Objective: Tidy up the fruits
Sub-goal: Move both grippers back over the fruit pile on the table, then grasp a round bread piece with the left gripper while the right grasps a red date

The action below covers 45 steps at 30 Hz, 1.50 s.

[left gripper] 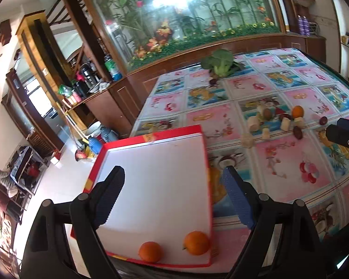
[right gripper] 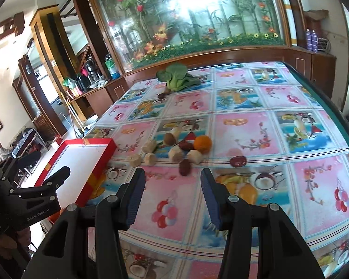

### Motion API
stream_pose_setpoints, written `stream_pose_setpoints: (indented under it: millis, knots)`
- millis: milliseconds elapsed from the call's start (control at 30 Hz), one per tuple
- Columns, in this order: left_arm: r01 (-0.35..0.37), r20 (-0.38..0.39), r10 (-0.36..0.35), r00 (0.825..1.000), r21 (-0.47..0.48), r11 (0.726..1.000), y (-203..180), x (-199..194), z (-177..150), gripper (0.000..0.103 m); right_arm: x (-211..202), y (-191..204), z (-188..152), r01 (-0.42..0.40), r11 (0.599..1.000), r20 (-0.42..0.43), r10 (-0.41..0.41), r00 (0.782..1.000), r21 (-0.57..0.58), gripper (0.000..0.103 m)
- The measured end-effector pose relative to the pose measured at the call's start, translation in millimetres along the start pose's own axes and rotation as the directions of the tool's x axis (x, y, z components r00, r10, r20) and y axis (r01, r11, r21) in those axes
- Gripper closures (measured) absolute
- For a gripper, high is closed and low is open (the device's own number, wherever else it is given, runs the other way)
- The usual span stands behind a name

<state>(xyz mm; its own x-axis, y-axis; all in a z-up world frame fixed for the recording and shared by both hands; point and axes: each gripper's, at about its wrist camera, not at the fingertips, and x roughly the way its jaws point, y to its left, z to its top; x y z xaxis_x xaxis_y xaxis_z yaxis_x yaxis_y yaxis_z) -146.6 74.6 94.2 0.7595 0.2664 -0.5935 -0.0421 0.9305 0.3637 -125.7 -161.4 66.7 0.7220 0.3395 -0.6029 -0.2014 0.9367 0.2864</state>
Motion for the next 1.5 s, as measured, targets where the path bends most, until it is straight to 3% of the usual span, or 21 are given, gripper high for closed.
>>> stream_pose_setpoints:
  millis: [300, 767, 967, 1233, 1367, 1500]
  knots:
    - [0.048, 0.018, -0.05, 0.999, 0.058, 0.997, -34.4, 2.6, 22.4, 0.017, 0.4, -14.9, 7.7, 0.015, 1.0, -0.004, -0.015, 1.0, 0.014, 0.054]
    - [0.067, 0.013, -0.068, 0.998, 0.051, 0.996, -40.8, 11.2, 32.4, 0.017, 5.0, -17.9, 11.8, 0.033, 0.999, -0.024, -0.033, 0.999, -0.009, 0.054]
    - [0.093, -0.001, -0.093, 0.996, 0.052, 0.994, -46.3, 20.0, 32.7, 0.017, 11.1, -48.7, 3.3, 0.111, 0.994, -0.079, -0.11, 0.991, 0.008, 0.054]
    - [0.258, -0.187, -0.249, 0.95, 0.026, 0.966, -71.4, 67.6, 18.5, 0.017, 42.2, -76.7, 1.8, 0.178, 0.984, -0.174, -0.173, 0.969, 0.015, 0.054]
    - [0.301, -0.222, -0.296, 0.929, -0.013, 0.954, -79.1, 82.2, 26.7, 0.017, 57.5, -70.5, 6.5, 0.16, 0.987, -0.176, -0.162, 0.971, -0.025, 0.054]
    - [0.317, -0.221, -0.309, 0.925, 0.003, 0.948, -89.3, 90.0, 39.5, 0.017, 74.1, -59.4, 9.5, 0.159, 0.984, -0.158, -0.171, 0.973, -0.086, 0.054]
